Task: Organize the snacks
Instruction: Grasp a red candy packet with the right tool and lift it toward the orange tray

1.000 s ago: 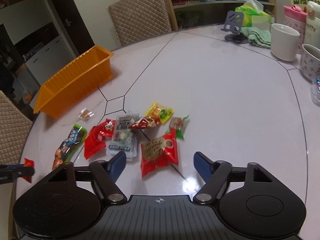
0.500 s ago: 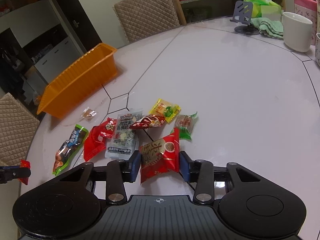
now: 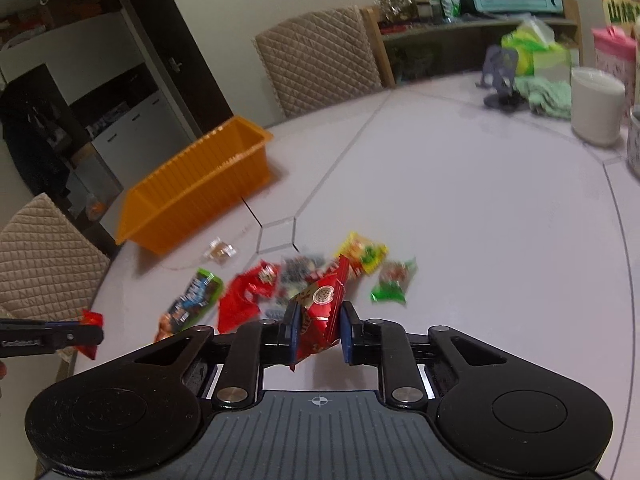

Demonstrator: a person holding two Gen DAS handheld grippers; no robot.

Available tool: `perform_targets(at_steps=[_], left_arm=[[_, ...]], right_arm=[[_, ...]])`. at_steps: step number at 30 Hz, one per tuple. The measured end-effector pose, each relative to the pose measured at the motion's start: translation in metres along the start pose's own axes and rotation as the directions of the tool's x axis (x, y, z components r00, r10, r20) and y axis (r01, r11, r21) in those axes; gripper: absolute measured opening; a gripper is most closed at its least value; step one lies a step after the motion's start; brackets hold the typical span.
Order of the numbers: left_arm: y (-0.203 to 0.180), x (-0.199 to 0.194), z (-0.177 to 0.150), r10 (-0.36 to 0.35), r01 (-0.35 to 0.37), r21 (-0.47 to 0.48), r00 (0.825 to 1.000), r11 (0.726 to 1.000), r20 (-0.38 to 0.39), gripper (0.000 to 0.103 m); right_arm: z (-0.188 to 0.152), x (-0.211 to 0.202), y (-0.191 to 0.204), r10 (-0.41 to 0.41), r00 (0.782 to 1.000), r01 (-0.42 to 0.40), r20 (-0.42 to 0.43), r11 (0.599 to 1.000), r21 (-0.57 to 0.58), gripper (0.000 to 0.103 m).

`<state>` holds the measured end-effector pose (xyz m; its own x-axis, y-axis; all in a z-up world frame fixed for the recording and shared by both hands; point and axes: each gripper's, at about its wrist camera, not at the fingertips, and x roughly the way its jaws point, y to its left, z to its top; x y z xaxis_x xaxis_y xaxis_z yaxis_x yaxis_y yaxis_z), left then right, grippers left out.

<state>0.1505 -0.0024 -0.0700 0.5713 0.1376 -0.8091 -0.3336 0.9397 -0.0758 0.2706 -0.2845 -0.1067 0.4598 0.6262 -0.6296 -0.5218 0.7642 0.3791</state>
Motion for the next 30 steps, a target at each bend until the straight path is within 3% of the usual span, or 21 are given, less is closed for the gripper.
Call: perform_targets(at_steps=[11, 22, 30], left_arm=[[0.000, 0.011, 0.054, -0.042, 0.043, -0.014, 0.998, 0.999, 0.054, 0.021], [0.031, 0.042, 0.133, -0.014, 0.024, -0.090, 0.993, 0.996, 0.117, 0.021], [0.055, 0.076, 0.171, 0.007, 0.009, -0.156, 0.995, 0.988, 0.102, 0.021]], right_arm=[[0.059, 0.017, 0.041, 0.082, 0.997, -0.082, 0.006, 0.996, -0.023, 0.020], [0.137, 0.099, 0.103, 0.185, 0.983, -0.181, 0.020, 0.977, -0.108, 0.020], [0.170, 0.168, 0.140, 0.210, 0.978, -0.210, -0.014, 0.966, -0.153, 0.020]])
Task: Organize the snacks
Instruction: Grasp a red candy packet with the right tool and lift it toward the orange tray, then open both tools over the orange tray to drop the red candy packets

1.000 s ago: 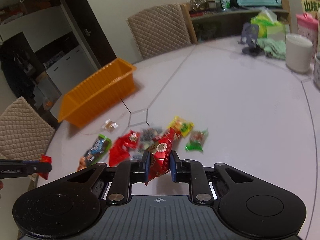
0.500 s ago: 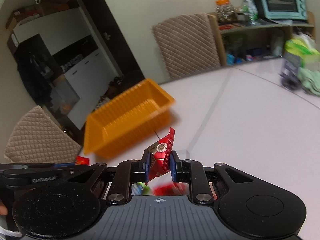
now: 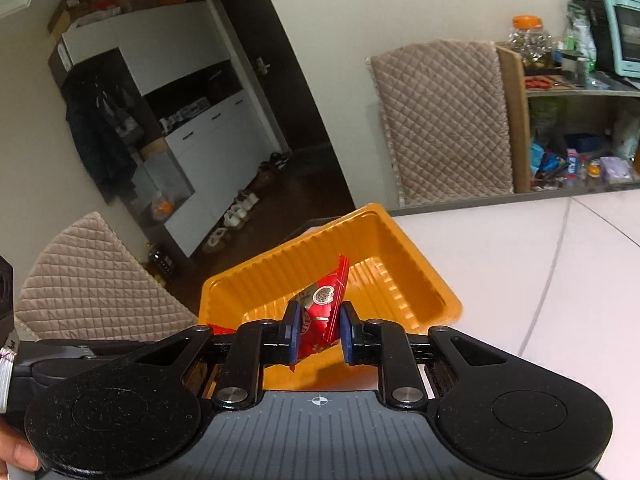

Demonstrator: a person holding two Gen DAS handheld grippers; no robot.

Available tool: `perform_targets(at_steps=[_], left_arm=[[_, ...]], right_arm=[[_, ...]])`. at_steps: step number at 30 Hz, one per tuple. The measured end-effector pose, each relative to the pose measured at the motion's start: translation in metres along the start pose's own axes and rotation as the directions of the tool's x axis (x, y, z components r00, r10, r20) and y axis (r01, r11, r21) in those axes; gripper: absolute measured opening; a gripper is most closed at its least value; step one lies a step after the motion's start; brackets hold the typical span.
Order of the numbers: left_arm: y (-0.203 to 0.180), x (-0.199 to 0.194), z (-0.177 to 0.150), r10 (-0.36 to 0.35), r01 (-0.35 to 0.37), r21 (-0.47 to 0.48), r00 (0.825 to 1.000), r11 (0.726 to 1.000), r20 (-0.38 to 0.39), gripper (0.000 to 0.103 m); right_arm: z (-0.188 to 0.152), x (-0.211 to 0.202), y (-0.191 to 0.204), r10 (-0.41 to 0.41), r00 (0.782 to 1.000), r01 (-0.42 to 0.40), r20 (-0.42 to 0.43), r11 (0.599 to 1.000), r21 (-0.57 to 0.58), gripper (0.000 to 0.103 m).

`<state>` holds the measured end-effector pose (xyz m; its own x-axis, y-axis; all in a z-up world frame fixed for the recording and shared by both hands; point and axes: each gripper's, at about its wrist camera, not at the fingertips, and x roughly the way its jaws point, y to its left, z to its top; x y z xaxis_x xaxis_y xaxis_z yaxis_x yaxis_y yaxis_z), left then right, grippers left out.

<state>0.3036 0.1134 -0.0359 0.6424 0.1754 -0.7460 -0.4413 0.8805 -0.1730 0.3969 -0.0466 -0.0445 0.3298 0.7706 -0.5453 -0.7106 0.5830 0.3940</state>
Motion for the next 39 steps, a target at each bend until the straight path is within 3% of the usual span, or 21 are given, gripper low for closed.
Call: perform_targets(at_steps=[9, 21, 22, 24, 25, 26, 36, 39], left_arm=[[0.016, 0.042, 0.017, 0.012, -0.014, -0.048, 0.999, 0.999, -0.049, 0.021], [0.028, 0.067, 0.022, 0.022, -0.027, -0.065, 0.997, 0.998, -0.075, 0.021], [0.028, 0.068, 0.022, 0.021, -0.026, -0.066, 0.997, 0.998, -0.076, 0.021], [0.028, 0.069, 0.021, 0.021, -0.026, -0.065, 0.997, 0.998, -0.078, 0.021], [0.028, 0.070, 0.021, 0.020, -0.025, -0.066, 0.997, 0.998, -0.079, 0.021], [0.028, 0.070, 0.021, 0.019, -0.025, -0.065, 0.997, 0.998, -0.080, 0.021], [0.028, 0.070, 0.022, 0.019, -0.024, -0.066, 0.997, 0.998, -0.071, 0.021], [0.027, 0.066, 0.023, 0.017, -0.021, -0.065, 0.998, 0.998, -0.059, 0.028]], right_arm=[[0.010, 0.065, -0.013, -0.023, 0.996, 0.025, -0.092, 1.000, 0.014, 0.021], [0.008, 0.095, -0.021, -0.030, 0.993, 0.033, -0.116, 0.999, 0.023, 0.021], [0.007, 0.095, -0.021, -0.025, 0.993, 0.028, -0.115, 0.999, 0.027, 0.025], [0.009, 0.096, -0.022, -0.027, 0.995, 0.032, -0.101, 0.998, 0.049, 0.041], [0.009, 0.095, -0.023, -0.023, 0.996, 0.028, -0.086, 0.998, 0.060, 0.054], [0.010, 0.094, -0.025, -0.022, 0.997, 0.027, -0.069, 0.997, 0.068, 0.059], [0.013, 0.087, -0.031, -0.052, 0.996, 0.057, -0.078, 0.996, 0.063, 0.060], [0.011, 0.083, -0.031, -0.056, 0.996, 0.061, -0.076, 0.996, 0.064, 0.060]])
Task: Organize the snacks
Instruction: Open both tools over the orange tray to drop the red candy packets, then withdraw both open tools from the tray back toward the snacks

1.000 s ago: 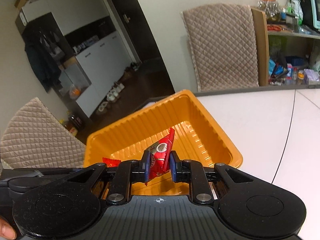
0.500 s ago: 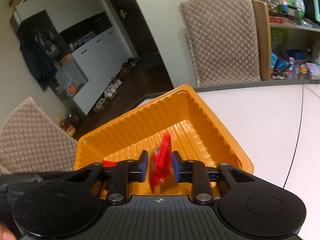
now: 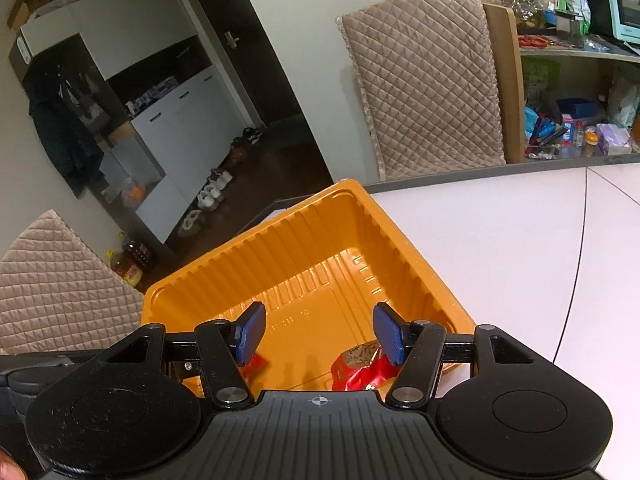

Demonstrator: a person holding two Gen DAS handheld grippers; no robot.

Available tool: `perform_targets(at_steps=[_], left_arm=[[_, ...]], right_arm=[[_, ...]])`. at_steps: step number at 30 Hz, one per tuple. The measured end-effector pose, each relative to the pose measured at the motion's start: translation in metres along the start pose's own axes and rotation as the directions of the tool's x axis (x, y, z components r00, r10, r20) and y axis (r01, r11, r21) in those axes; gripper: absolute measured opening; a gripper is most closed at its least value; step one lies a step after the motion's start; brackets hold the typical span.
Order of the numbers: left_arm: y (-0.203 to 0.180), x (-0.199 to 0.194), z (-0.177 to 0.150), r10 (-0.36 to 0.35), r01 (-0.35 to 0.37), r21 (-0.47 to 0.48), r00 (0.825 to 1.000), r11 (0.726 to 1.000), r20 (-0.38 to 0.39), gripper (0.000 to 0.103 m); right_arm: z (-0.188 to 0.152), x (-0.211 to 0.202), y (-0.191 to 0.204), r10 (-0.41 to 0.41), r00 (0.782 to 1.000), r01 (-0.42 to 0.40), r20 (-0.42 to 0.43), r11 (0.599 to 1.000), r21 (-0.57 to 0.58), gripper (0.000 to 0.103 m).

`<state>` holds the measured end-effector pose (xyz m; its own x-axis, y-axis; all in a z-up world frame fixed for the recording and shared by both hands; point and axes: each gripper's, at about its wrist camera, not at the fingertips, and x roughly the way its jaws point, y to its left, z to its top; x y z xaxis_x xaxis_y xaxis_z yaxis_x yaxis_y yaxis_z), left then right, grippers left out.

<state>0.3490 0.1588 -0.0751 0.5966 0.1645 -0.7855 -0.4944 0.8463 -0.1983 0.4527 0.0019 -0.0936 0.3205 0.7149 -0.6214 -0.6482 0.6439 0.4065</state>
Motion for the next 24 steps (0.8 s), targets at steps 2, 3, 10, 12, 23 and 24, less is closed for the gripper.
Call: perform_targets(at_steps=[2, 3, 10, 12, 23, 24], left_arm=[[-0.001, -0.003, 0.001, 0.000, 0.000, 0.002, 1.000, 1.000, 0.010, 0.034], [-0.001, -0.005, 0.001, -0.001, 0.000, 0.006, 1.000, 1.000, 0.015, 0.034], [-0.003, -0.020, 0.001, -0.011, 0.010, 0.012, 0.999, 1.000, 0.037, 0.037], [-0.003, -0.025, 0.000, -0.015, 0.015, 0.012, 0.999, 1.000, 0.042, 0.037], [-0.008, -0.072, -0.016, -0.058, 0.055, 0.037, 0.994, 0.998, 0.088, 0.043], [-0.008, -0.077, -0.019, -0.058, 0.054, 0.044, 0.994, 0.998, 0.089, 0.043]], right_arm=[[-0.001, -0.003, 0.000, -0.002, 1.000, 0.002, 0.002, 1.000, -0.003, 0.060], [-0.001, -0.005, 0.001, -0.002, 1.000, 0.002, 0.003, 1.000, -0.004, 0.060], [-0.002, -0.020, 0.003, -0.006, 1.000, 0.006, 0.016, 1.000, 0.000, 0.060], [-0.002, -0.025, 0.004, -0.009, 1.000, 0.009, 0.019, 1.000, 0.001, 0.060], [-0.017, -0.075, 0.006, -0.014, 0.998, 0.013, 0.055, 1.000, 0.016, 0.061], [-0.020, -0.080, 0.006, -0.015, 0.998, 0.014, 0.058, 1.000, 0.018, 0.061]])
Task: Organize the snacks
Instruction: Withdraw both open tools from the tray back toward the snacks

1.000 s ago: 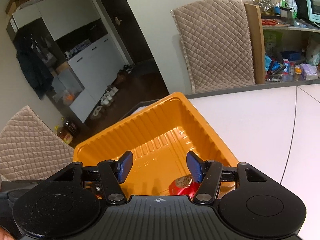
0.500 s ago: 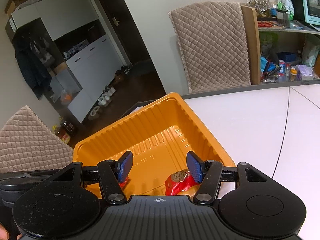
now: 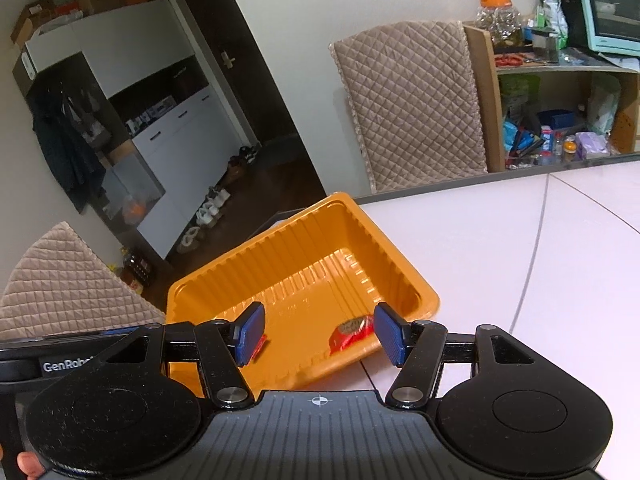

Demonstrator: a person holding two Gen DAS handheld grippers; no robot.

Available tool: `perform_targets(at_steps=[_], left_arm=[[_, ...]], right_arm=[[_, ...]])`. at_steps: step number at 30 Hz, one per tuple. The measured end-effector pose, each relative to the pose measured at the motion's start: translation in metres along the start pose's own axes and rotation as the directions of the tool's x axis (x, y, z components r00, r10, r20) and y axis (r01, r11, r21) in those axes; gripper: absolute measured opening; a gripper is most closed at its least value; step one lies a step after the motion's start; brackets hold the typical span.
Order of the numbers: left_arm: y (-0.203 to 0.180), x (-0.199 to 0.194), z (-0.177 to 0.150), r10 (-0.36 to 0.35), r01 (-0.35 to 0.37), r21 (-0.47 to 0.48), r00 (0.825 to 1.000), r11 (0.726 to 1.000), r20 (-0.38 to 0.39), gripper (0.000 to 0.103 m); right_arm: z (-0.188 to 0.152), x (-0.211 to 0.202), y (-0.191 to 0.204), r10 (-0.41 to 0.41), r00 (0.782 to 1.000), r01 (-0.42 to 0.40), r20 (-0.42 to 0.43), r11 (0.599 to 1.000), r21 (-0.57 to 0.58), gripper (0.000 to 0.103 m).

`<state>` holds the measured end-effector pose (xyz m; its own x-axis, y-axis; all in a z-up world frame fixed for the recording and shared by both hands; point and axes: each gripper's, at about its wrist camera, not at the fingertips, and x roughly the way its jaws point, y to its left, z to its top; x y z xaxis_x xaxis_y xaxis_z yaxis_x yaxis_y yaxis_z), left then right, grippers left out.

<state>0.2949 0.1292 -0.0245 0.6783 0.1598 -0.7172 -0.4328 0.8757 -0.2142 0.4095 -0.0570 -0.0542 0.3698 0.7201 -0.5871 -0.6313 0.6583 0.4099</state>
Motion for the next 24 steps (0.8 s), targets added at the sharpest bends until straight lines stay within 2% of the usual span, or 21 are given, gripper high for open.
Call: perform_targets(at_steps=[13, 24], left_arm=[[-0.007, -0.065, -0.049, -0.033, 0.035, 0.068, 0.999, 0.997, -0.018, 0.047], [-0.021, -0.093, -0.092, -0.069, 0.076, 0.102, 0.995, 0.992, -0.070, 0.048]], right_arm=[[-0.048, -0.082, 0.001, -0.038, 0.999, 0.037, 0.023, 0.998, 0.049, 0.066], [-0.104, -0.141, -0.002, -0.097, 0.995, 0.097, 0.000, 0.993, 0.069, 0.068]])
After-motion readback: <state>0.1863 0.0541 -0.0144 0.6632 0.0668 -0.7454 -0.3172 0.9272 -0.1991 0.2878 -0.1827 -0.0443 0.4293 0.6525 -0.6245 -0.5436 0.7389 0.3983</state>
